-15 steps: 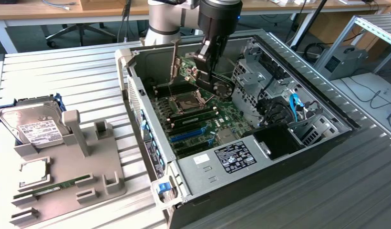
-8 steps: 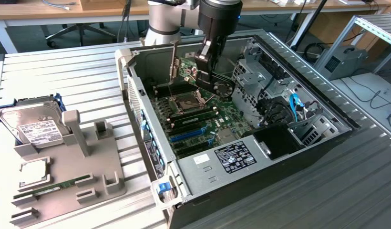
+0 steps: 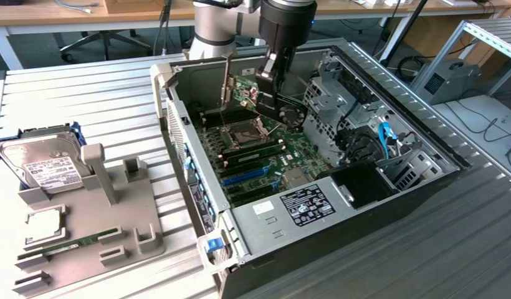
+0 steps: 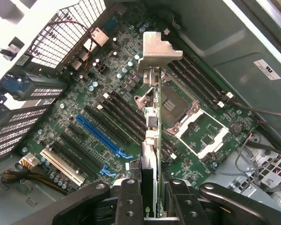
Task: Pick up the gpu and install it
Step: 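Insert the gpu into the slot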
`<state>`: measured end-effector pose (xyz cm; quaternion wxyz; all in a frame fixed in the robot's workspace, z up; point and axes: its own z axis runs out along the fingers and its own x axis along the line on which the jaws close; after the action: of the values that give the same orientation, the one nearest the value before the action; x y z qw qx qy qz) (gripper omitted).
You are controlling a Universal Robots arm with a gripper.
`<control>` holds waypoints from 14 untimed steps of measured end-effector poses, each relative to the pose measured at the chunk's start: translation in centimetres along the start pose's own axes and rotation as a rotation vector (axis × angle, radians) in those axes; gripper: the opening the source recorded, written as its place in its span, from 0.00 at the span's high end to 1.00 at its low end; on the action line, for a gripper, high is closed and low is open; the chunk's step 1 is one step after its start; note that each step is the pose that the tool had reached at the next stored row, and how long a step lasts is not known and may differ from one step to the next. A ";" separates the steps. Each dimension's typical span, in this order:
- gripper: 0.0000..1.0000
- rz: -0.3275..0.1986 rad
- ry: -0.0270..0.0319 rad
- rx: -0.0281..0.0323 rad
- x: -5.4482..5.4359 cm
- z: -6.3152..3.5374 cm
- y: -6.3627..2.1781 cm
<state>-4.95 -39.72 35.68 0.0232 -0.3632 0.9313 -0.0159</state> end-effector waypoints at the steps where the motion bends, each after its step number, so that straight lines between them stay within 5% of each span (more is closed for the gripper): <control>1: 0.74 -0.001 -0.0001 0.0000 0.0 0.00 0.00; 14: 0.74 -0.028 -0.0007 -0.0002 0.0 0.00 0.00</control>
<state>-4.94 -39.72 35.68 0.0232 -0.3762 0.9261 -0.0160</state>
